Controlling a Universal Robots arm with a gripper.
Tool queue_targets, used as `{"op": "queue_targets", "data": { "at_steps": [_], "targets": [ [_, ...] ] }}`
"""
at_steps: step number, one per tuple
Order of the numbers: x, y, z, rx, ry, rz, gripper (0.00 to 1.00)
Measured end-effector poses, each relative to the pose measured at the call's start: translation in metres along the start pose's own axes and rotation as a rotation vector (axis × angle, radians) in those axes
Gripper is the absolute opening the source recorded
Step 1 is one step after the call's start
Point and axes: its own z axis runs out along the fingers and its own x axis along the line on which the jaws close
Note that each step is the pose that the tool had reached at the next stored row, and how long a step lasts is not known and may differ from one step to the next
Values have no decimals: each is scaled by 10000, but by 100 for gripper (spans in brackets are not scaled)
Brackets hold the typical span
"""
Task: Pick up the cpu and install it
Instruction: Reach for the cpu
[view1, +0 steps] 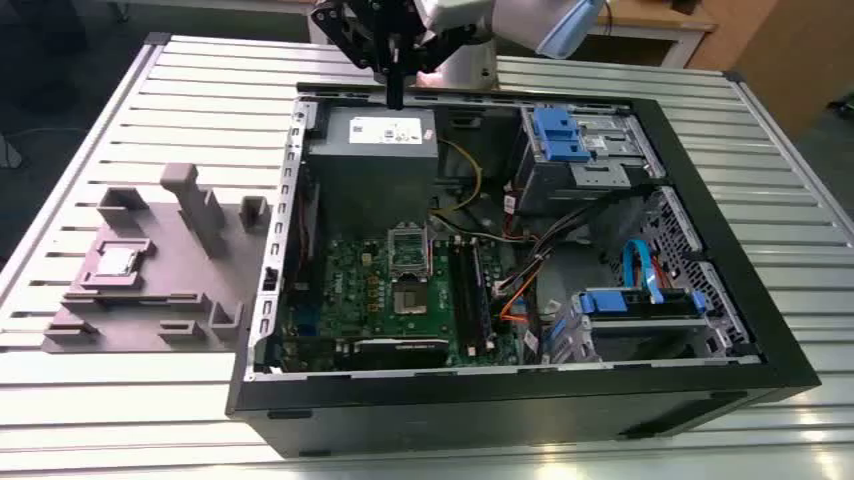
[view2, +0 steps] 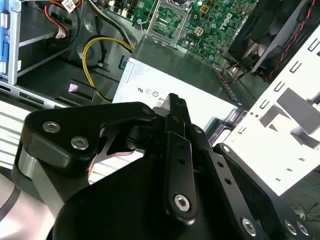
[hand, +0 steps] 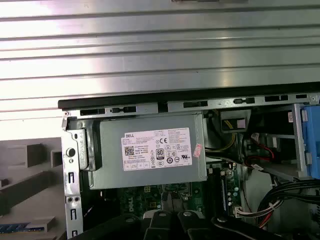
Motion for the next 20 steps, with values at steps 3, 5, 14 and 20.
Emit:
{"op": "queue_targets", "data": {
  "at_steps": [3,5,14,20],
  "targets": [
    [0,0,0,0,0,0,10],
    [0,0,0,0,0,0,10],
    [25,-2,0,0,0,0,10],
    [119,-9,3,-1,-1,1,10]
  ]
}}
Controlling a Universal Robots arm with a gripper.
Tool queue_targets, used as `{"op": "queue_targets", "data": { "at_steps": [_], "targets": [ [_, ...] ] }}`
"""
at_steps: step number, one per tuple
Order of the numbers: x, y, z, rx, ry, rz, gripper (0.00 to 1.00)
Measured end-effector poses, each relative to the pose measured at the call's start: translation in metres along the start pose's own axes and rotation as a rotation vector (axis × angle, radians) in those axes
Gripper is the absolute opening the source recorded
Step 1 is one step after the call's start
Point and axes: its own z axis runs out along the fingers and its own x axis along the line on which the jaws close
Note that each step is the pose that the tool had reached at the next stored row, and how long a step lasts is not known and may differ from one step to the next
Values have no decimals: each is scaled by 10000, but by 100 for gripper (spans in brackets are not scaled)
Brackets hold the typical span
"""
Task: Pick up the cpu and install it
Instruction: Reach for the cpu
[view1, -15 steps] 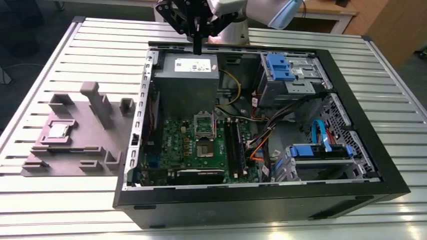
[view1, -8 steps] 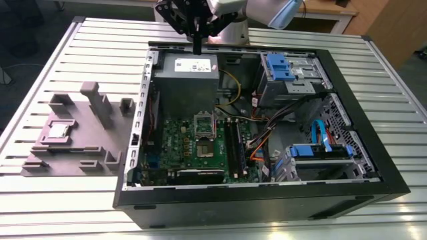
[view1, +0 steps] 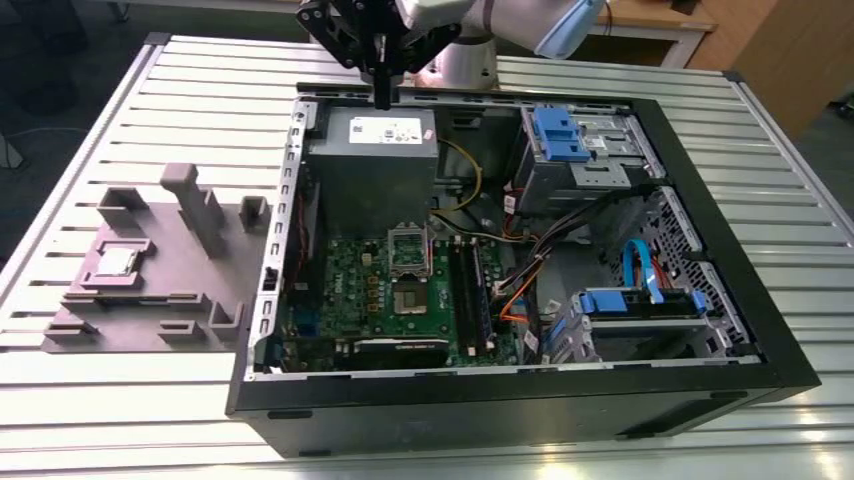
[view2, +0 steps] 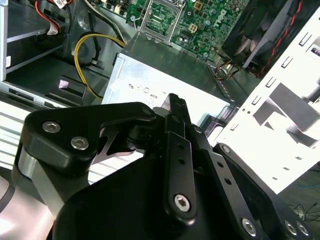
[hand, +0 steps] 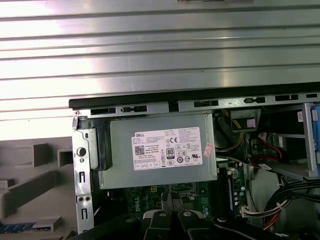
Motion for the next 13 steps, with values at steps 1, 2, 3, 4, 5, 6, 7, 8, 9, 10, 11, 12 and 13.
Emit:
{"op": "queue_targets", "data": {
  "at_steps": [1,2,3,4,5,6,7,8,9,10,11,12,13],
  "targets": [
    [14,-1,0,0,0,0,10],
    [27,-2,1,0,0,0,10],
    [38,-3,1,0,0,0,10],
    [48,-4,0,0,0,0,10],
    [57,-4,0,1,1,-1,10],
    [67,-5,0,0,0,-1,10],
    [77,-6,0,1,1,-1,10],
    [81,-6,1,0,0,-1,10],
    [82,-6,0,1,1,-1,10],
    [82,-6,0,1,1,-2,10],
    [82,-6,0,1,1,-2,10],
    [83,-6,0,0,1,-1,10],
    [83,-6,0,1,1,-1,10]
  ]
}}
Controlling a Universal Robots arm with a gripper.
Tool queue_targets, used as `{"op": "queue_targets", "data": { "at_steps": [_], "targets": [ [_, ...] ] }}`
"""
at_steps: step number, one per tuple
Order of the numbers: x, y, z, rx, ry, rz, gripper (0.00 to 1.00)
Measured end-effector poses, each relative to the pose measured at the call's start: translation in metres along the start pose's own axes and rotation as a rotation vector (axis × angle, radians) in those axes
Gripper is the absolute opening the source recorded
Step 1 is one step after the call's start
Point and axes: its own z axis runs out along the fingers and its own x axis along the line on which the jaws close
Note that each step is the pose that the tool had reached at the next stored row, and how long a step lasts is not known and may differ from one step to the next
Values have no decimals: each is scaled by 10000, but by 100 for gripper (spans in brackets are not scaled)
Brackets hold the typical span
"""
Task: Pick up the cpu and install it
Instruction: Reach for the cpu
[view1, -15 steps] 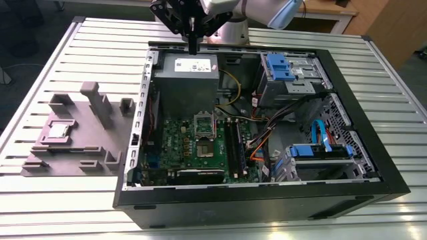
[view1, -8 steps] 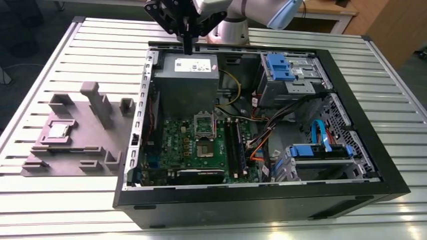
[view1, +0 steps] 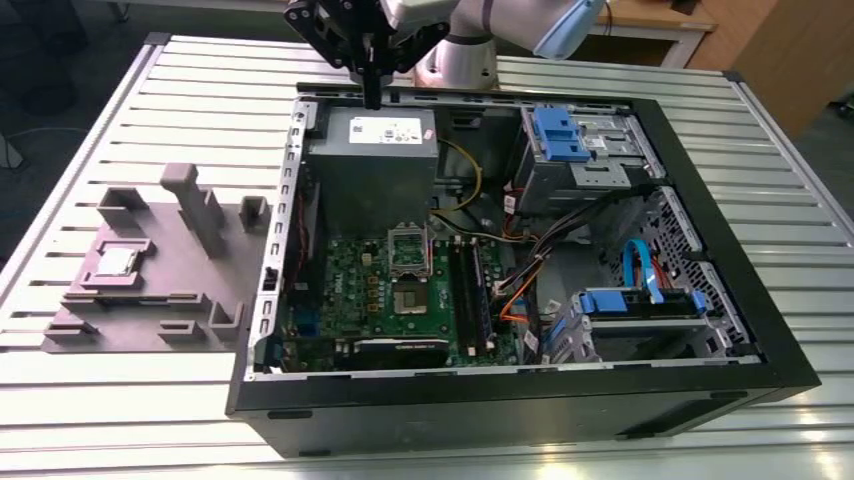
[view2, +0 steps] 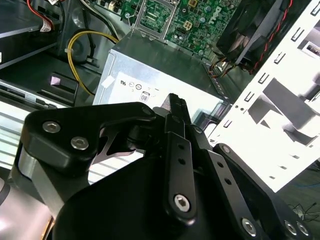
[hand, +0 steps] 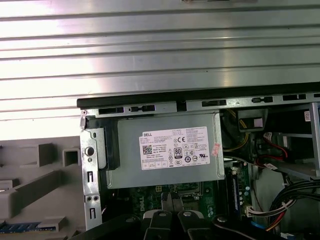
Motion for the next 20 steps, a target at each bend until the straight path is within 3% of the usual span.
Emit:
{"op": "queue_targets", "data": {
  "at_steps": [8,20],
  "targets": [
    [34,-3,-1,0,0,-1,10],
    [256,-19,-4,0,0,1,10]
  ]
}}
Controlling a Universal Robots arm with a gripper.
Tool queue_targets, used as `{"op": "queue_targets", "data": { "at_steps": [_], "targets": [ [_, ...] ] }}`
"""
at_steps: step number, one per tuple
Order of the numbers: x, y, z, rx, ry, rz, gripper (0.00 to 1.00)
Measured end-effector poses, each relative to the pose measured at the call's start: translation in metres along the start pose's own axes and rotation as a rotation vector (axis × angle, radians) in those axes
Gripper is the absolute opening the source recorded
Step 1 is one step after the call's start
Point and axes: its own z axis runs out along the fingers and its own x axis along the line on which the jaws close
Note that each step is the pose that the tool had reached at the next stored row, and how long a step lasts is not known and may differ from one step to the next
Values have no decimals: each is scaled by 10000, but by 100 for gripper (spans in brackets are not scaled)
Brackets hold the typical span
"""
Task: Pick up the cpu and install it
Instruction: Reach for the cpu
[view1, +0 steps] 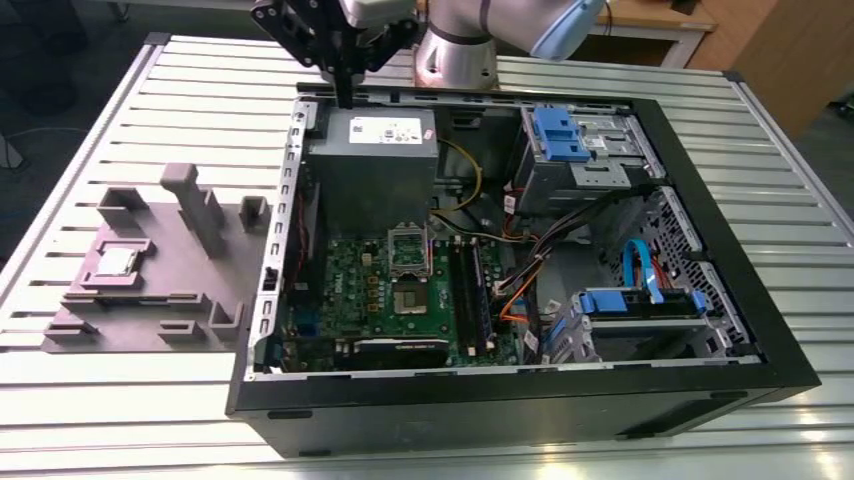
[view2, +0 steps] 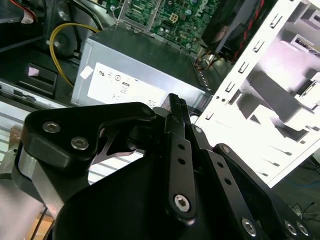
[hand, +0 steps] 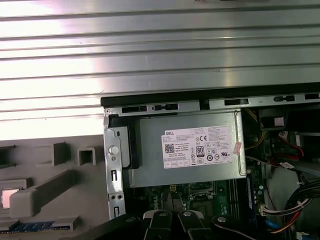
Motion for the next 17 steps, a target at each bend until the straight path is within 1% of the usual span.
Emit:
{"op": "queue_targets", "data": {
  "at_steps": [17],
  "targets": [
    [479,-37,-9,-1,0,-2,10]
  ]
}}
